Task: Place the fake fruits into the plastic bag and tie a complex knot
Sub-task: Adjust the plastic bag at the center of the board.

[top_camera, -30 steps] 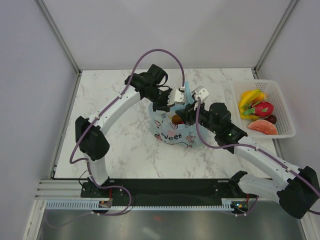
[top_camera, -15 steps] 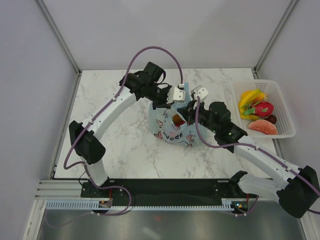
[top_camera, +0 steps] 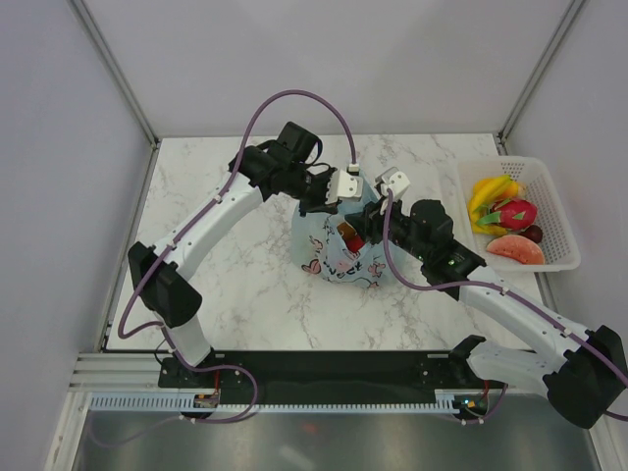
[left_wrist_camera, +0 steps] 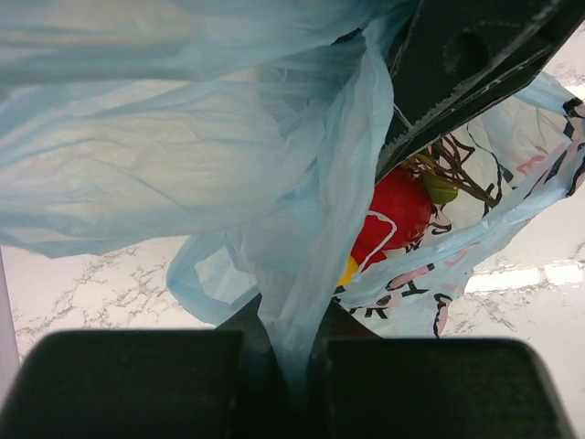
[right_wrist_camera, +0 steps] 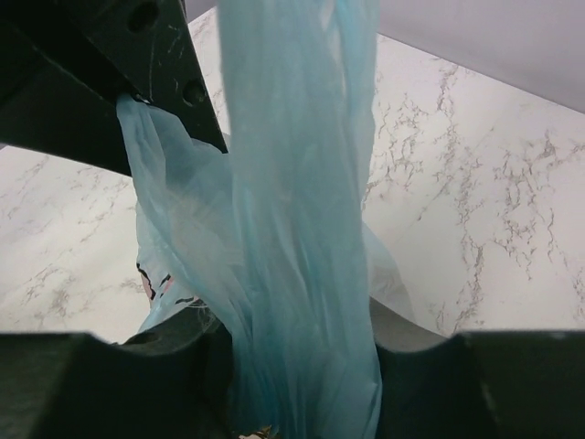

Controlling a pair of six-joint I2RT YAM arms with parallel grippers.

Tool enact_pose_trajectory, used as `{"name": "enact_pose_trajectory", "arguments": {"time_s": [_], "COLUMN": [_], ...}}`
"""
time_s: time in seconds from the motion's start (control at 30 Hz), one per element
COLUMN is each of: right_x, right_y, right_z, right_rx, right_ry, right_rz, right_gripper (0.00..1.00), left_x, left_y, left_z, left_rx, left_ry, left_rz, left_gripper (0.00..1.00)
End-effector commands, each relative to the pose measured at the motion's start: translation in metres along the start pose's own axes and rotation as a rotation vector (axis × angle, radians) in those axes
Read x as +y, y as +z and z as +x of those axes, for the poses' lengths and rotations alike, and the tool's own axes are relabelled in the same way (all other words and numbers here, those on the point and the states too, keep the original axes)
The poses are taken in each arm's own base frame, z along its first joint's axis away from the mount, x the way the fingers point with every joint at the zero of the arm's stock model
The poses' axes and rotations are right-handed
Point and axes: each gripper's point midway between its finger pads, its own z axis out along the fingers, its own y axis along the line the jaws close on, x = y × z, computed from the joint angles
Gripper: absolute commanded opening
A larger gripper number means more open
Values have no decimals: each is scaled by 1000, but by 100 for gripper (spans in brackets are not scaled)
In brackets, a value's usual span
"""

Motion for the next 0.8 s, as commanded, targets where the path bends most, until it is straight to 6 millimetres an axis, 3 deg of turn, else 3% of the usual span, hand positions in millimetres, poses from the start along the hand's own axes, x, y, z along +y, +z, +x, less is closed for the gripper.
{"name": "enact_pose_trajectory", "arguments": {"time_s": [0.0, 0.17, 0.37, 0.43, 0.77], "right_x": [-2, -3, -8, -10, -9], "right_y": [-4, -5, -14, -16, -23], "right_z": [-17, -20, -22, -19, -22], "right_rx": [-43, -52, -65, -68, -83], "right_ry": [-14, -15, -2, -1, -2], "right_rz": [14, 21, 56, 68, 65], "right_gripper": [43, 44, 54, 62, 49], "left_x": [6, 7, 9, 9, 14], "left_y": [-11, -11, -11, -10, -10], "left_z": [-11, -8, -4, -1, 9], "left_rx": [-28, -12, 8, 17, 60], "left_ry": [4, -13, -24, -29, -45], "left_rz": [-54, -60, -74, -75, -97], "left_gripper": [2, 2, 2, 2, 2]}}
